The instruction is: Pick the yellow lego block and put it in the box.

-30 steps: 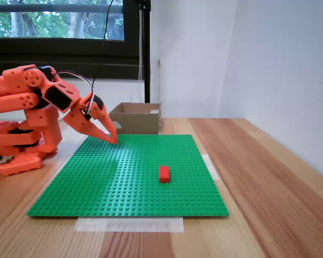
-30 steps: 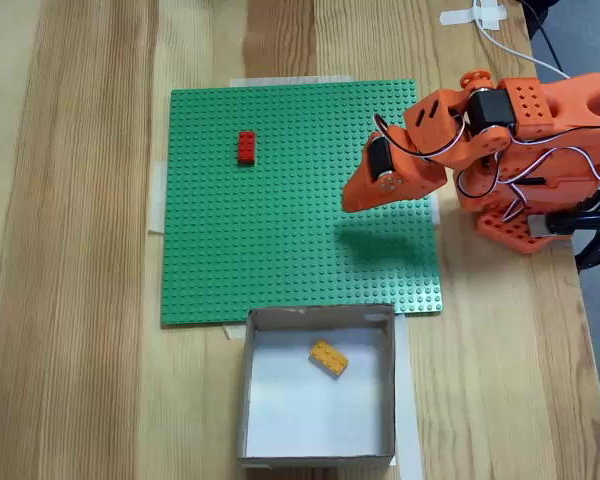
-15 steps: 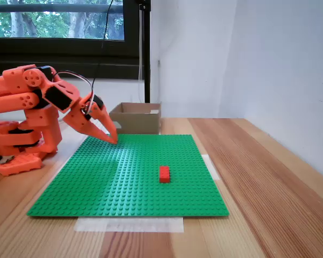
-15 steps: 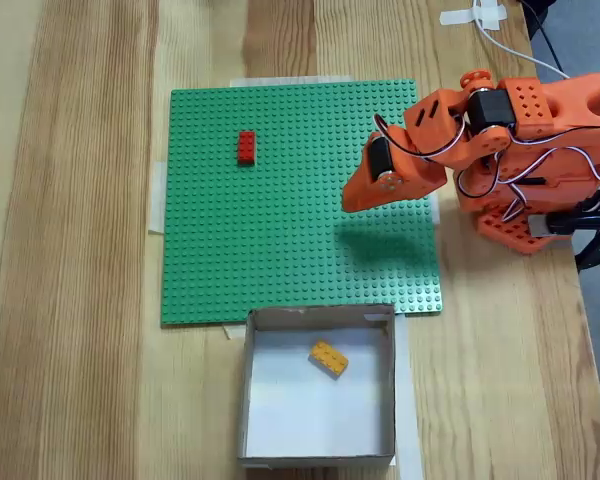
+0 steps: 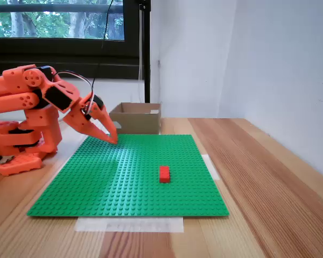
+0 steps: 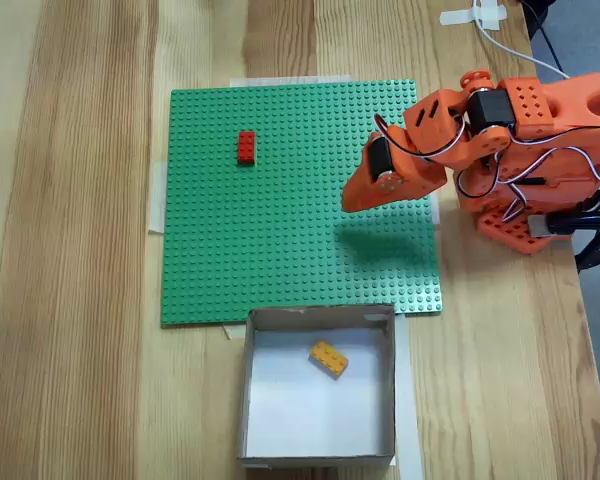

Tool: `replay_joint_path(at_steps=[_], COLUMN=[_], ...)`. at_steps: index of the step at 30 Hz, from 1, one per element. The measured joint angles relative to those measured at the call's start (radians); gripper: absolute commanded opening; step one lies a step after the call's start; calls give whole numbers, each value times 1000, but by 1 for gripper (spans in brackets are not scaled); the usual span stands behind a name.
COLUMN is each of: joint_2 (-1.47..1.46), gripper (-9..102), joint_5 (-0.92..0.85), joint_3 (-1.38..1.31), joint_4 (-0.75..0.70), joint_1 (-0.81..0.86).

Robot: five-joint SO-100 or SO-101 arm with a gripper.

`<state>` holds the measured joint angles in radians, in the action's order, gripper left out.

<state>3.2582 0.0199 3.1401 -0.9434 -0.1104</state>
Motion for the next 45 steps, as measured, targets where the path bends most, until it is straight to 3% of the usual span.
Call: replay_joint_path(at_steps=[45], joint_2=[0], gripper=[-1], joint_5=[9], joint_3=[2], joint_4=[0], joint_1=[11])
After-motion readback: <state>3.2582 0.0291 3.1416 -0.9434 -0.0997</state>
